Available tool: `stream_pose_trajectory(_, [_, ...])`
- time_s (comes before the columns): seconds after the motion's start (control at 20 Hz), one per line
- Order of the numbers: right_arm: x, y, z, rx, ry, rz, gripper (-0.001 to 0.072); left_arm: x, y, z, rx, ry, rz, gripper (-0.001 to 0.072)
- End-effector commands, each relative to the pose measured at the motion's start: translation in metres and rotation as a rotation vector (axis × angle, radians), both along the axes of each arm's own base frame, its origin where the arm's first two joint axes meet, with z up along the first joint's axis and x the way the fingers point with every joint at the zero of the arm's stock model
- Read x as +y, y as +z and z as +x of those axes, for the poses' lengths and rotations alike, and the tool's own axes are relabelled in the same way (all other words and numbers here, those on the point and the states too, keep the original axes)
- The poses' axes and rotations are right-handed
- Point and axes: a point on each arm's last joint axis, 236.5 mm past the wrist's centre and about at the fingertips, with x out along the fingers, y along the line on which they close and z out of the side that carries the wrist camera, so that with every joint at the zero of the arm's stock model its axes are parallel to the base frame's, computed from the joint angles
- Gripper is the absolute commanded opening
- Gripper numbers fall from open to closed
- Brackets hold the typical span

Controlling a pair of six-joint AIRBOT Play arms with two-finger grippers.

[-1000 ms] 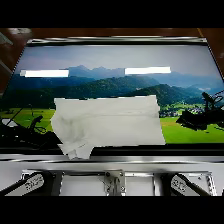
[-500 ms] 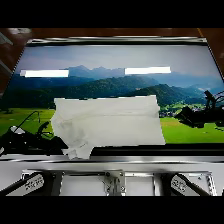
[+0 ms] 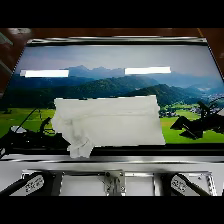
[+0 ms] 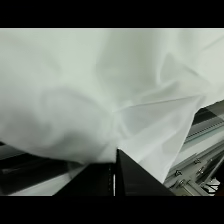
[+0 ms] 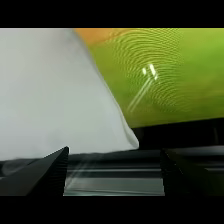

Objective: Fold the shirts.

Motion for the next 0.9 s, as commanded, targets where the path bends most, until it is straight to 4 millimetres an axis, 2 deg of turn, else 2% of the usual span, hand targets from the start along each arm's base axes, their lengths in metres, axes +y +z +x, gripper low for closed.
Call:
stream_pose_trajectory(0.0, [0.007,-0.027,-0.03,0.085,0.007,0.004,0.0687,0.002,0.021,0.0,-0.031,0.02,-0.049,0.004])
stream_pose_trajectory(0.2, [0.032,-0.055,-0.031,0.089,-0.075,0.104,0.0686,0.011,0.034,0.003,-0.068,0.063,-0.053,0.0039])
stream_pose_trajectory(0.35, [0.049,-0.06,-0.025,0.09,-0.086,0.199,0.0685,0.012,0.034,0.004,-0.069,0.066,-0.053,0.0039])
stream_pose_trajectory(0.45, [0.051,-0.064,-0.02,0.088,-0.106,0.216,0.0684,0.012,0.034,0.004,-0.068,0.066,-0.054,0.004])
stream_pose_trajectory(0.5, [0.05,-0.067,-0.021,0.095,-0.107,0.212,0.0658,0.012,0.034,0.004,-0.068,0.066,-0.053,0.0039])
stream_pose_trajectory(0.55, [0.05,-0.07,-0.022,0.102,-0.112,0.211,0.0598,0.012,0.034,0.003,-0.068,0.066,-0.054,0.0039])
stream_pose_trajectory(0.6, [0.051,-0.071,-0.021,0.106,-0.12,0.219,0.0598,0.011,0.035,0.003,-0.065,0.063,-0.058,0.004])
stream_pose_trajectory(0.65, [0.053,-0.071,-0.02,0.104,-0.126,0.228,0.0567,0.011,0.035,0.002,-0.065,0.062,-0.059,0.004])
stream_pose_trajectory(0.7, [0.053,-0.071,-0.017,0.097,-0.134,0.233,0.0419,0.011,0.035,0.002,-0.066,0.062,-0.058,0.0039])
stream_pose_trajectory(0.75, [0.055,-0.071,-0.016,0.093,-0.133,0.237,0.0386,0.011,0.035,0.003,-0.066,0.063,-0.058,0.004])
stream_pose_trajectory(0.85, [0.065,-0.072,-0.022,0.11,-0.061,0.223,0.0387,0.011,0.035,0.003,-0.067,0.063,-0.057,0.0039])
